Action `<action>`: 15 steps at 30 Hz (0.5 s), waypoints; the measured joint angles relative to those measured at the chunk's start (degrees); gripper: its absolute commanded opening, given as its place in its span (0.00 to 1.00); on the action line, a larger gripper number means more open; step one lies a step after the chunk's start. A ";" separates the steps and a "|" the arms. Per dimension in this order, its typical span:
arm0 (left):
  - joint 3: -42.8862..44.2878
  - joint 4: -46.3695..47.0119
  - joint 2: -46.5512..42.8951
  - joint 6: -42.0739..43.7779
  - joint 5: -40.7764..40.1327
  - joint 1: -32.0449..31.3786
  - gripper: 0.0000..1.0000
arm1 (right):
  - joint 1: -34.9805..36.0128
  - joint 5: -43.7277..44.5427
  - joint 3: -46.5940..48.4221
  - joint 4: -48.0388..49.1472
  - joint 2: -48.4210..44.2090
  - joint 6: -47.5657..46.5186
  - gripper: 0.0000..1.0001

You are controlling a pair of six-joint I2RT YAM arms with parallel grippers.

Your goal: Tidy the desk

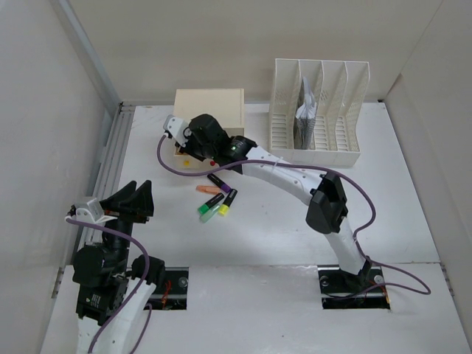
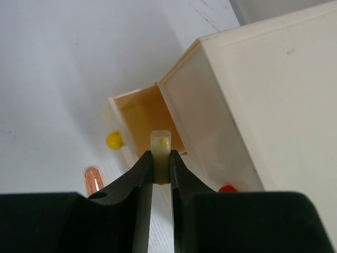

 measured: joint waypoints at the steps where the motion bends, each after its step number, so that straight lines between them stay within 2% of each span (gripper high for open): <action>1: 0.00 0.00 0.00 0.00 0.00 0.00 0.46 | 0.02 0.00 0.00 0.15 0.02 -0.04 0.00; 10: 0.00 0.00 0.00 0.00 0.00 0.00 0.46 | 0.02 0.31 0.07 1.14 2.67 -0.61 0.01; 15: 0.00 -0.02 0.00 0.00 0.00 0.00 0.46 | -0.04 1.22 0.07 1.44 4.48 -1.22 0.08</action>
